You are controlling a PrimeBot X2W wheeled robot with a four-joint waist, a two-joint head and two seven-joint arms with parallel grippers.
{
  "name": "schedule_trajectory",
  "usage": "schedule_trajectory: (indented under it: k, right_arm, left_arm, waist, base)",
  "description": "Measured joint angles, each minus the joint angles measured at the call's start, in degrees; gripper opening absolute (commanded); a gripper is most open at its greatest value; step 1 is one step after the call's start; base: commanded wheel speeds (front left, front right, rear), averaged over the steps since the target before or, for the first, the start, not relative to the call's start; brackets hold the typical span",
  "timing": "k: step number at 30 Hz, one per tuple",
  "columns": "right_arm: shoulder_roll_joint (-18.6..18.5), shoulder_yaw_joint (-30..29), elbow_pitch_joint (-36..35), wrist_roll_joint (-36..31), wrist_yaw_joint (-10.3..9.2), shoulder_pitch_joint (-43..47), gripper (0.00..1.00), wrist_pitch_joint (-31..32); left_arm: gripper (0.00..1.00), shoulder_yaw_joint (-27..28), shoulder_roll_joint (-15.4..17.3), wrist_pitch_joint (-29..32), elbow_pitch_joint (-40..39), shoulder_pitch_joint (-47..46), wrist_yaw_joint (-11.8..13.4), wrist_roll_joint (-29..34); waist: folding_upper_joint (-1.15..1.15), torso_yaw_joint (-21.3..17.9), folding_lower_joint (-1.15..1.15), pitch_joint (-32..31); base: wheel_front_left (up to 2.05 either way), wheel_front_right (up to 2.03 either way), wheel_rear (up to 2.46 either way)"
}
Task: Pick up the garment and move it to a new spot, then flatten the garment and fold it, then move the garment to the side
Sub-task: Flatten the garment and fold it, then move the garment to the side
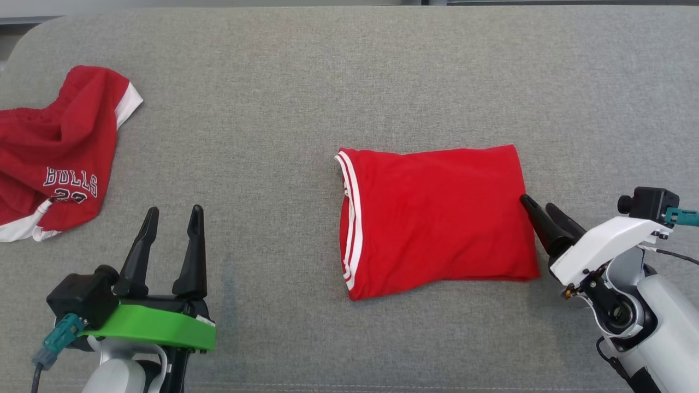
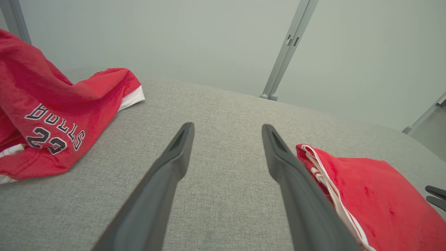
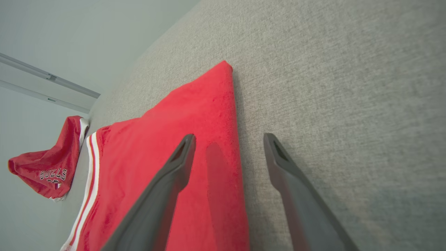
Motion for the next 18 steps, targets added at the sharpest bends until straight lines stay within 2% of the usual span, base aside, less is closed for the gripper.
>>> schedule_trajectory:
  k: [11, 12, 13, 14, 18]
  right_arm:
    - [-0.3, 3.1, 2.8, -0.7, 0.31, -1.8, 1.0, 3.2]
    - [-0.2, 3.4, 3.0, -0.7, 0.58, -2.5, 0.74, 3.6]
    - [-0.1, 3.7, 3.2, -0.7, 0.58, -3.0, 0.31, 4.0]
    - [0.0, 3.9, 3.5, -0.7, 0.64, -3.4, 0.01, 4.1]
    - [0.0, 4.1, 3.9, -0.8, 1.45, -4.2, 0.0, 4.9]
  left_arm:
    - [1.0, -0.1, -0.1, 0.0, 0.1, 0.0, 0.2, 0.1]
    - [1.0, 0.1, -0.1, 0.0, 0.1, 0.0, 0.3, 0.1]
    - [1.0, 0.1, -0.2, 0.0, 0.1, 0.0, 0.3, 0.1]
    - [1.0, 0.1, -0.2, 0.0, 0.1, 0.0, 0.3, 0.1]
    - [1.0, 0.1, -0.3, 0.0, 0.1, 0.0, 0.3, 0.1]
  waist:
    - [0.0, 2.4, 0.0, 0.5]
    - [0.0, 2.5, 0.0, 0.5]
    - [0.0, 2.6, 0.0, 0.5]
    - [0.0, 2.7, 0.0, 0.5]
    - [0.0, 3.1, 0.0, 0.4]
  base:
    - [0.0, 0.0, 0.0]
    - [0.0, 0.0, 0.0]
    - [0.0, 0.0, 0.0]
    - [0.0, 0.0, 0.0]
    - [0.0, 0.0, 0.0]
